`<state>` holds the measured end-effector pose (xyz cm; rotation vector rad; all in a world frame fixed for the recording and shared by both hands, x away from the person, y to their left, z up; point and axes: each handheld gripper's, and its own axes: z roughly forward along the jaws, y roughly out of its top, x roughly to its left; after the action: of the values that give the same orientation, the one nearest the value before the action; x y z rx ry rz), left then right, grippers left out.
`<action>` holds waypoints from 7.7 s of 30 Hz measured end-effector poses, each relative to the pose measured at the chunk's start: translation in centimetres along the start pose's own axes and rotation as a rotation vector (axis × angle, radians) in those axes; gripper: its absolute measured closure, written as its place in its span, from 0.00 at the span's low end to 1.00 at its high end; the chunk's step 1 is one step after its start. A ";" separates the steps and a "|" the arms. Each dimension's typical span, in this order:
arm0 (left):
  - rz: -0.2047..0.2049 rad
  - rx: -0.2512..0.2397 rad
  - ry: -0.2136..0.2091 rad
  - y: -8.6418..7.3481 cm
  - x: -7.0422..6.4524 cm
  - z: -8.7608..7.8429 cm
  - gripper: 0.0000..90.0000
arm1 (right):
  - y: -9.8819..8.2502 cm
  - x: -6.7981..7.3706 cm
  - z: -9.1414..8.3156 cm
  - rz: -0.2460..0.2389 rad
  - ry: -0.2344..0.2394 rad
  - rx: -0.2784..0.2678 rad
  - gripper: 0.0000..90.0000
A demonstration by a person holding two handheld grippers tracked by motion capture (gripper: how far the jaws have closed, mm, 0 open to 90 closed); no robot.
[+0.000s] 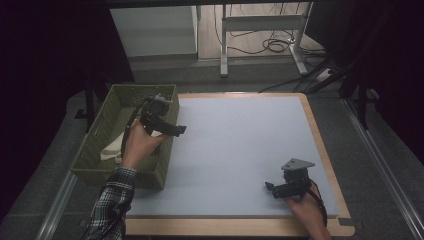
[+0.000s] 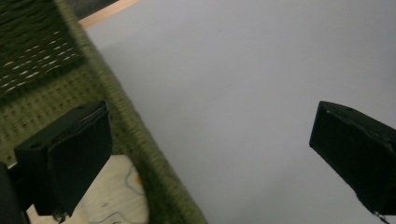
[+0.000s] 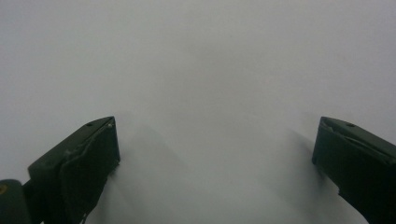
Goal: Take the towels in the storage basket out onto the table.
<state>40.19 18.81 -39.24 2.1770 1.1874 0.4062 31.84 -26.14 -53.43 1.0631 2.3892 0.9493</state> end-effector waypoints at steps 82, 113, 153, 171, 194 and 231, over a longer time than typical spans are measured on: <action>-0.220 0.229 0.068 -6.9 11.9 0.7 0.83 | 0.0 0.0 0.0 0.000 0.001 0.000 0.01; -0.110 0.050 0.049 -3.6 8.5 -6.7 0.83 | 0.0 0.0 0.0 0.000 0.000 0.000 0.01; 0.079 0.068 -0.006 5.1 1.4 -9.1 0.82 | 0.0 0.0 0.0 0.002 0.001 0.002 0.01; 0.119 0.030 -0.071 8.8 -2.1 -7.7 0.82 | 0.0 0.0 0.0 0.005 0.002 0.002 0.01; 0.177 0.042 -0.196 10.2 -7.7 0.9 0.81 | 0.0 0.0 0.0 0.003 0.004 0.004 0.01; 0.266 0.103 -0.381 3.8 -14.5 17.2 0.37 | 0.0 0.0 0.0 0.001 0.002 0.003 0.01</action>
<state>43.80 -1.25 -49.48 2.3737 0.7286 0.0304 31.87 -26.17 -53.41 1.0645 2.3925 0.9480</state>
